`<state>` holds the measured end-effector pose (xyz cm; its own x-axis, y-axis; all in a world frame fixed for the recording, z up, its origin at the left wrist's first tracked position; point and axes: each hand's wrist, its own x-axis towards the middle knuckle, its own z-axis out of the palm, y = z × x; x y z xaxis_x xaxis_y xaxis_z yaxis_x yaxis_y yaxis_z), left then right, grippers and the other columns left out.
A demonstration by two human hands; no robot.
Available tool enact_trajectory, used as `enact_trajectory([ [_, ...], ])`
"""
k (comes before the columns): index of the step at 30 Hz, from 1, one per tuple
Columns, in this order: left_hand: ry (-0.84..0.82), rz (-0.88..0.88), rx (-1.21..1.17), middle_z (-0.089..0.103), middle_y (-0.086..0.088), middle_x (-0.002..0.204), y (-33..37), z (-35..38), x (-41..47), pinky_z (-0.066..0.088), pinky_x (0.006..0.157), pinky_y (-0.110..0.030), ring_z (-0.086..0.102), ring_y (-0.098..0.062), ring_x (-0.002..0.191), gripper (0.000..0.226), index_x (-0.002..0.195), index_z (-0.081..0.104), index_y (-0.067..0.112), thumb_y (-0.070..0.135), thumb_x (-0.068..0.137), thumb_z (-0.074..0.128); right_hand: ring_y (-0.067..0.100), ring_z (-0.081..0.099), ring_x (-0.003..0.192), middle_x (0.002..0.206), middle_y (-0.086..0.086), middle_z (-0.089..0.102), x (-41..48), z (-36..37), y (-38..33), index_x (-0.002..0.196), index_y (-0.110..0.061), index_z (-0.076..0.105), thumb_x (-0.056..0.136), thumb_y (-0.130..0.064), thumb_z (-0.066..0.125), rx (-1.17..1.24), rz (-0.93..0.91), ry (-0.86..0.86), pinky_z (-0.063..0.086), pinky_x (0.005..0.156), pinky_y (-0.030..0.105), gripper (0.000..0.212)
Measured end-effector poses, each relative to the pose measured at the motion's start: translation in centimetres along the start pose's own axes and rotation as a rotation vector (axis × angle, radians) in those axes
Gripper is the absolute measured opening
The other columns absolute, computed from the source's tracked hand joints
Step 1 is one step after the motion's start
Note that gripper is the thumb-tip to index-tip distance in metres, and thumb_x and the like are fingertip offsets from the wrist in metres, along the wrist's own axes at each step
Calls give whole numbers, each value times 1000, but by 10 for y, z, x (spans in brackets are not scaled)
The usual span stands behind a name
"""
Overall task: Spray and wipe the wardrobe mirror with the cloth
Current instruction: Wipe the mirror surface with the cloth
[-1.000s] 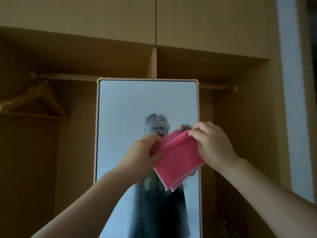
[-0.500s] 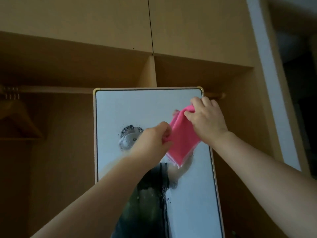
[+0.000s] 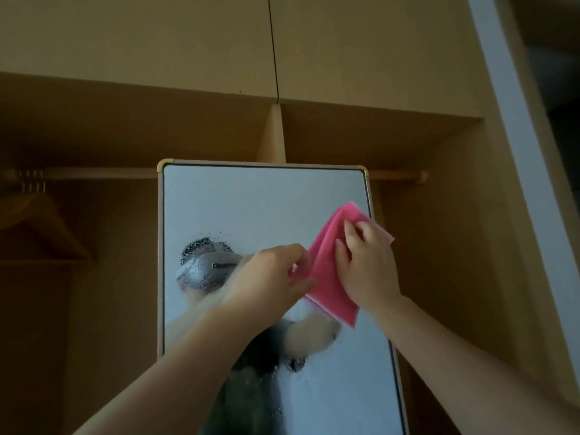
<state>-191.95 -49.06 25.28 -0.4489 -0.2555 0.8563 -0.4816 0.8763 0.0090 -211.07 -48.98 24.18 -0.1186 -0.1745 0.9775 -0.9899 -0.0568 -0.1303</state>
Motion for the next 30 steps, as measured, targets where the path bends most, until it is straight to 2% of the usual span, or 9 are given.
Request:
enact_trajectory([
  [4,169,9,118,58,20,76,-15,-14,-10,41,62,-16,56,6,70,12,81,59,31,29,82,71,32,42,133,145,14,43,-16,15,-8,147,-10,37,103,-39,25,-55,36,-28,36,111,49,54],
  [7,305,88,273,67,3,83,-27,-34,-18,48,69,-35,57,-20,78,8,83,69,14,8,81,72,33,20,147,158,14,24,-20,22,-11,153,-12,22,100,-42,15,-49,62,-73,14,121,51,61],
  [9,356,85,354,67,-1,94,-39,-48,-24,46,79,-39,56,-23,88,6,90,70,12,10,84,68,31,7,150,162,11,13,-19,26,-11,155,-13,13,99,-45,8,-50,50,-89,3,122,48,64],
  [12,448,-51,397,62,-4,108,-57,-65,-35,32,92,-33,45,-19,106,18,98,68,14,22,88,56,31,4,150,162,11,8,-17,27,-9,154,-14,8,95,-50,0,-60,24,-93,0,122,47,69],
  [16,516,-275,321,54,-11,127,-67,-70,-49,34,102,-48,39,-29,123,37,116,59,10,29,87,47,32,4,150,162,12,9,-10,27,-6,154,-14,4,95,-51,-1,-95,-12,-113,-2,121,47,69],
  [20,489,-347,236,40,-15,141,-70,-61,-54,42,93,-45,45,-27,116,44,138,38,8,22,97,49,34,5,149,162,13,11,-1,29,1,154,-13,8,97,-51,3,-101,-56,-125,-2,121,48,69],
  [25,457,-458,-21,66,-5,97,-76,-55,-54,58,68,-46,66,-20,77,33,134,36,20,30,102,33,35,13,148,160,13,19,18,30,10,154,-13,17,99,-49,10,-110,-139,-121,5,119,51,66],
  [28,512,-485,-97,65,6,84,-83,-51,-53,52,62,-31,64,-6,68,31,133,41,20,27,104,32,34,9,149,162,12,14,36,32,16,155,-15,12,98,-48,12,-123,-172,-123,3,119,50,65],
  [30,538,-509,-149,62,4,71,-87,-48,-51,48,50,-22,61,-6,58,23,116,51,18,27,105,33,33,4,149,163,11,9,50,34,18,155,-17,7,97,-49,11,-129,-181,-117,-1,119,48,67],
])
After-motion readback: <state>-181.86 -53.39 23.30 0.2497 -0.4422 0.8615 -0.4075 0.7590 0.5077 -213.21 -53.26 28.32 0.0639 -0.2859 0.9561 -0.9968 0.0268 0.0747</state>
